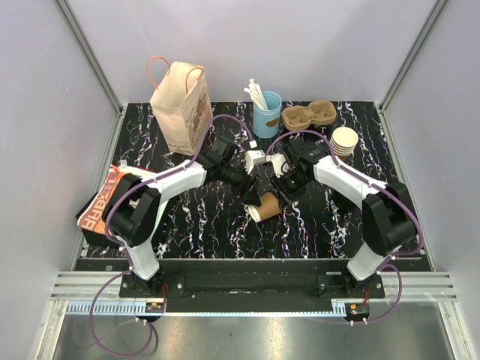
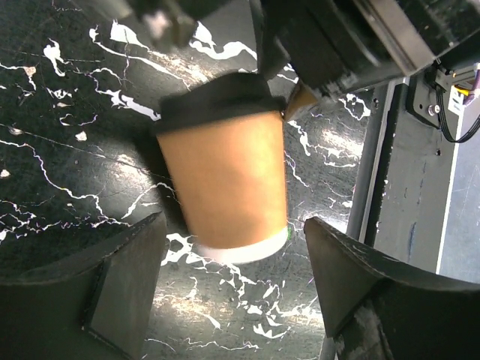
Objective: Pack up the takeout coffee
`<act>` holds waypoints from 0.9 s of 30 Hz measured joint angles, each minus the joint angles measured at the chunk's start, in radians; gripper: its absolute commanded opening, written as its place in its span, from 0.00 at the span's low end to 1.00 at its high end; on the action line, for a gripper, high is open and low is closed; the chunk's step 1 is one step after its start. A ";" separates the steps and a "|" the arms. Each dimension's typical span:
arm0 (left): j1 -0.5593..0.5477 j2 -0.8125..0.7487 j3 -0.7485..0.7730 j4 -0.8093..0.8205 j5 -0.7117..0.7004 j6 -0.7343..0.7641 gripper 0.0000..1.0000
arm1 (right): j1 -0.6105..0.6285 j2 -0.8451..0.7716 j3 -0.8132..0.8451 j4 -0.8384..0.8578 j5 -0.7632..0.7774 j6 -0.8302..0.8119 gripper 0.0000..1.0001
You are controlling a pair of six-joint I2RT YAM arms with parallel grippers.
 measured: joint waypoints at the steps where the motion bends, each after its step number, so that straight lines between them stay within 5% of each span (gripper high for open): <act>1: 0.000 0.002 0.000 0.000 -0.001 0.000 0.78 | 0.000 0.002 0.000 0.001 0.002 0.002 0.30; 14: -0.005 0.017 0.000 -0.019 -0.006 0.012 0.78 | -0.001 0.019 0.000 0.032 0.007 0.016 0.24; 20: -0.005 0.024 0.000 -0.019 -0.011 0.016 0.77 | -0.005 0.019 0.003 0.030 0.005 0.017 0.42; 27: -0.006 0.024 -0.001 -0.019 -0.037 0.037 0.77 | -0.014 0.013 0.010 0.039 0.002 -0.018 0.47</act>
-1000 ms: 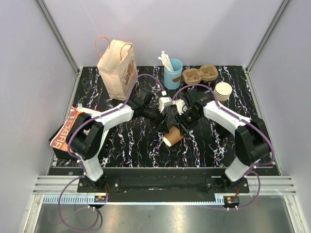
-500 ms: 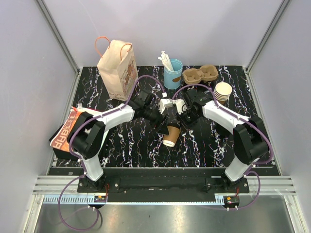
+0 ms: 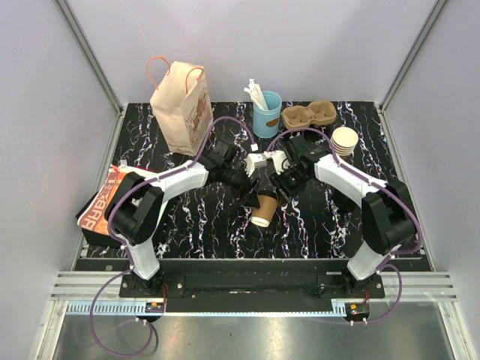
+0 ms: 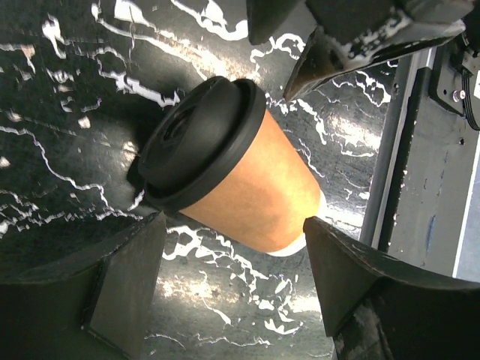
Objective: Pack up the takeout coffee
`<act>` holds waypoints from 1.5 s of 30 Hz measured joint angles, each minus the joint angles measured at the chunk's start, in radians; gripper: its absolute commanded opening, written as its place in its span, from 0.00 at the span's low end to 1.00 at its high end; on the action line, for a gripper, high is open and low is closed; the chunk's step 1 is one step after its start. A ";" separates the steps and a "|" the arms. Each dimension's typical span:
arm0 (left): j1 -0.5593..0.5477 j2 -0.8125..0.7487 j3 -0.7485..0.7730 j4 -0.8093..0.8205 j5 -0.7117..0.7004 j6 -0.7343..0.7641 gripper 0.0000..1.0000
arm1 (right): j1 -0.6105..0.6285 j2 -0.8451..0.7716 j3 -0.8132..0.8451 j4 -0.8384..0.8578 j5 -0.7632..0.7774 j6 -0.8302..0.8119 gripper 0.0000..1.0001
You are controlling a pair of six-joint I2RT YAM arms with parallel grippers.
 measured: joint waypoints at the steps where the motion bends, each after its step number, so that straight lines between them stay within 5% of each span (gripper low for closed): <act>1: 0.000 0.000 0.000 0.002 0.001 0.006 0.77 | 0.000 -0.004 0.000 0.002 0.002 -0.006 0.47; 15: 0.062 0.000 0.013 -0.004 0.056 0.042 0.77 | 0.015 -0.056 0.000 0.053 0.013 -0.121 0.48; 30: 0.107 0.040 0.012 -0.060 0.053 0.046 0.77 | 0.177 -0.072 0.032 0.175 -0.042 -0.229 0.49; 42: 0.160 0.034 0.012 -0.059 0.026 0.012 0.77 | 0.158 -0.182 0.003 0.216 0.065 -0.237 0.88; 45: 0.126 0.016 0.014 -0.076 -0.048 -0.016 0.80 | 0.089 -0.235 0.003 0.231 0.069 -0.207 0.89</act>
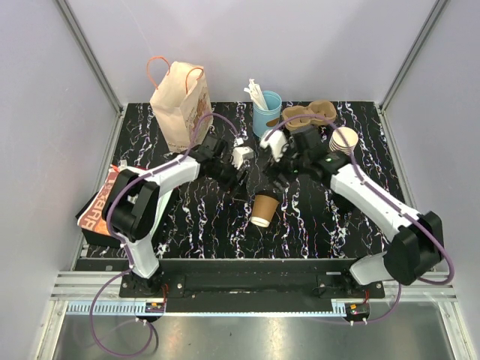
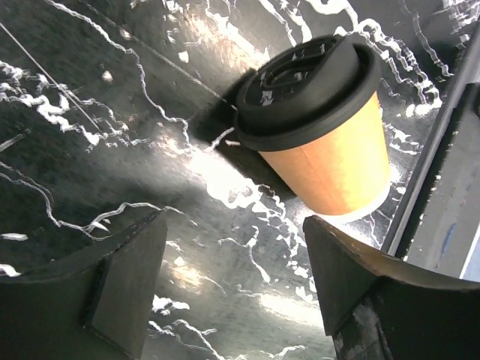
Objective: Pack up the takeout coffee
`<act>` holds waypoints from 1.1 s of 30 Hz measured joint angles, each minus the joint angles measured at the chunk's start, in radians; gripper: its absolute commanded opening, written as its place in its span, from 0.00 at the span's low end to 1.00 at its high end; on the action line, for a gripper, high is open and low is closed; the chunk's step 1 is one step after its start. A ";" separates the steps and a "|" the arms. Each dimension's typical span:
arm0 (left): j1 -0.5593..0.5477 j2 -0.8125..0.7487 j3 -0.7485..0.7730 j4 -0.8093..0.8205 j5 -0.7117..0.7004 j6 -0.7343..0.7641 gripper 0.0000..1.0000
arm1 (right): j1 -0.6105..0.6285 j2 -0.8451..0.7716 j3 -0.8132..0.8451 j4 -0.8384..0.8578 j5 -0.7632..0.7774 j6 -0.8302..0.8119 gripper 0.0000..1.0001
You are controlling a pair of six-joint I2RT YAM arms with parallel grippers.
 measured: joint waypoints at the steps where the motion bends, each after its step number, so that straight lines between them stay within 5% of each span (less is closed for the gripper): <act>1: -0.018 -0.006 0.004 -0.012 -0.030 -0.009 0.97 | -0.033 -0.017 0.000 0.005 0.005 0.011 0.90; 8: -0.161 -0.044 0.086 -0.101 -0.231 -0.079 0.99 | -0.177 -0.103 -0.007 0.019 0.041 0.066 0.91; 33: -0.417 -0.007 0.138 -0.153 -0.632 -0.399 0.99 | -0.238 -0.286 -0.120 0.061 0.068 0.128 0.93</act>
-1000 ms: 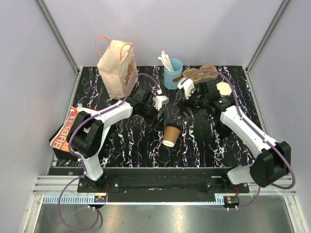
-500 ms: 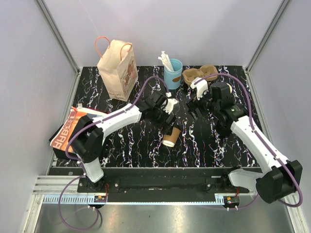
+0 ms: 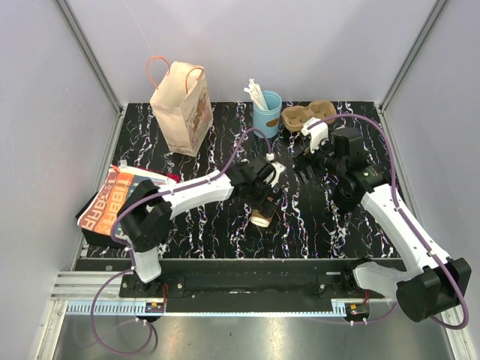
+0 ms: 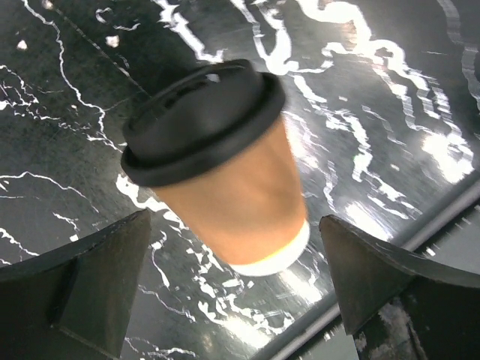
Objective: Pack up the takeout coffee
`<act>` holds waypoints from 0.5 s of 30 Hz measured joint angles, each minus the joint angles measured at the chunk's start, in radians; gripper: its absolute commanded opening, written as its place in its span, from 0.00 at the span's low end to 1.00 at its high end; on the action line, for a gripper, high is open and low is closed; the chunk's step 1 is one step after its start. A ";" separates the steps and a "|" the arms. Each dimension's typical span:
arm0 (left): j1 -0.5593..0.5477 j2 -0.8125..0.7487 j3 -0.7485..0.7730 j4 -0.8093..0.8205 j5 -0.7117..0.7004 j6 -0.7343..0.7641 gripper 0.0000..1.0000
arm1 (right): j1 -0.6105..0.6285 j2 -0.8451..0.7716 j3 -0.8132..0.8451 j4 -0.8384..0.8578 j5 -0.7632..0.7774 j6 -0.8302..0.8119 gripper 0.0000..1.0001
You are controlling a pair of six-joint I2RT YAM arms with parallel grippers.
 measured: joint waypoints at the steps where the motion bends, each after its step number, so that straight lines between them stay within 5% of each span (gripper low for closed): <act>1: -0.001 0.018 0.005 -0.002 -0.012 -0.005 0.99 | 0.000 -0.002 -0.002 0.000 0.000 0.001 0.92; 15: -0.008 0.134 0.038 -0.016 -0.053 -0.019 0.99 | -0.001 -0.015 -0.014 0.008 -0.008 0.004 0.91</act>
